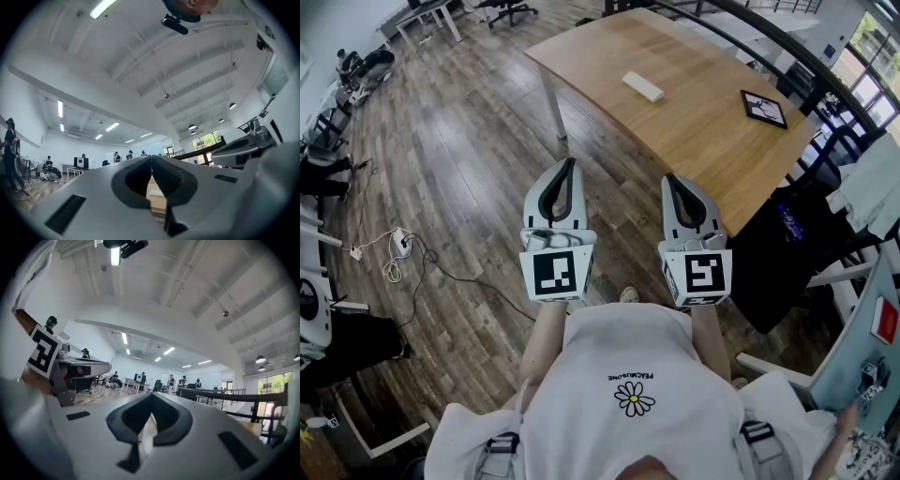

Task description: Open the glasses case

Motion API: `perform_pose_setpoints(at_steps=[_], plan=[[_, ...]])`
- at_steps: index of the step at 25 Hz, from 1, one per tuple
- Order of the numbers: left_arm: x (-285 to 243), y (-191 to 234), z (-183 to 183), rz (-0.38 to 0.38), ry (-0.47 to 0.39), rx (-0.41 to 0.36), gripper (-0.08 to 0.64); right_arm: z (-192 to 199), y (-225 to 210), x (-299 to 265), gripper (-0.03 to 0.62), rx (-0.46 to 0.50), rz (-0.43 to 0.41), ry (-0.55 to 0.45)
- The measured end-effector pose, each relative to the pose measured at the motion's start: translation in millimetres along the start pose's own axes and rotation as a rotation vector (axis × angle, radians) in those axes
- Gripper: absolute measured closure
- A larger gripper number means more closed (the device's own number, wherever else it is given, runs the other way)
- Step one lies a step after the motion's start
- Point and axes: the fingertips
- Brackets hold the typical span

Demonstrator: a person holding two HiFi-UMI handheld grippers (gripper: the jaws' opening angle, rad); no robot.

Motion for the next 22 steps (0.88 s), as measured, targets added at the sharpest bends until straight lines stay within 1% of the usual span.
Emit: perform_pose_setpoints(at_steps=[4,9,11,13,16,18,22], plan=[[-11,-1,-1,0.002,-0.020,-0.007,0.541,2,-9,-7,0.586,-0.003,0.008,-0.005],[-19,0,11,0.004,-0.004,-0.004,0.541,7,-12,-12,0.586,-0.004,0.000,0.007],[-24,0,12,0.003,0.003,-0.011,0.541,11,-13,-15,0.586,-0.011,-0.017,0.015],[-29,-1,12,0.000,0.002,0.001,0.541,15,-13,-17,0.586,-0.033,-0.039,0.019],[-35,1,26,-0.002,0.037,-0.007,0.541,23,-14,-23,0.584,-0.060,-0.067,0.034],[-40,0,34,-0.003,0.056,-0.008,0.541,31,-11,-27,0.584,-0.066,-0.105,0.059],[-44,-4,41,-0.002,0.087,-0.022,0.541,44,-5,-30,0.584,-0.090,-0.148,0.086]])
Point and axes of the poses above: the fingertips, and each gripper's own axes: x backward along the fingers, y to its left, z out of its underside, and after that the axes turned 2 degrees about -z, right-handed
